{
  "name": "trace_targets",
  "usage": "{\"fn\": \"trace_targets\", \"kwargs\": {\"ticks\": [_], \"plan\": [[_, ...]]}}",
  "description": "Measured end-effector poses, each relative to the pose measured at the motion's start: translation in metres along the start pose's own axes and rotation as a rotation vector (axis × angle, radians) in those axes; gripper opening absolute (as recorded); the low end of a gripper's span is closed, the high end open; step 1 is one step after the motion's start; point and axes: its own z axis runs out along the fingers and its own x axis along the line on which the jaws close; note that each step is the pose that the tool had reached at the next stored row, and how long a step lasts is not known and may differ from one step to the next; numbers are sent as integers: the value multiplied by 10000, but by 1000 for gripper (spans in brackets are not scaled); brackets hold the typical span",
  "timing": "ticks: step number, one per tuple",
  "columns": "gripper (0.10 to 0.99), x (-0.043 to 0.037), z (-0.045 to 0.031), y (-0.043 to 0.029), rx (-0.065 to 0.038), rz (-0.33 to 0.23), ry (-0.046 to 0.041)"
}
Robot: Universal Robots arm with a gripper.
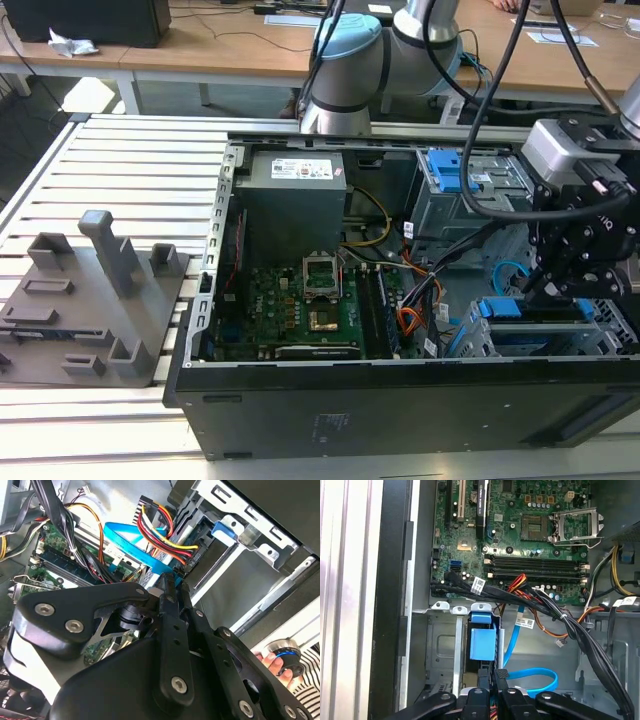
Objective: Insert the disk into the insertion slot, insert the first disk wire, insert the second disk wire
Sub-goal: 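Insert the second disk wire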
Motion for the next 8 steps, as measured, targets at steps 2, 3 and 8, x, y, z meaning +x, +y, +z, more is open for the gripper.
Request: {"fn": "trace_targets", "kwargs": {"ticks": [2,3,8], "plan": [[165,10,4,0,0,0,-1],[165,17,9,0,0,0,-2],[165,31,33,-1,0,-1,-11]]}}
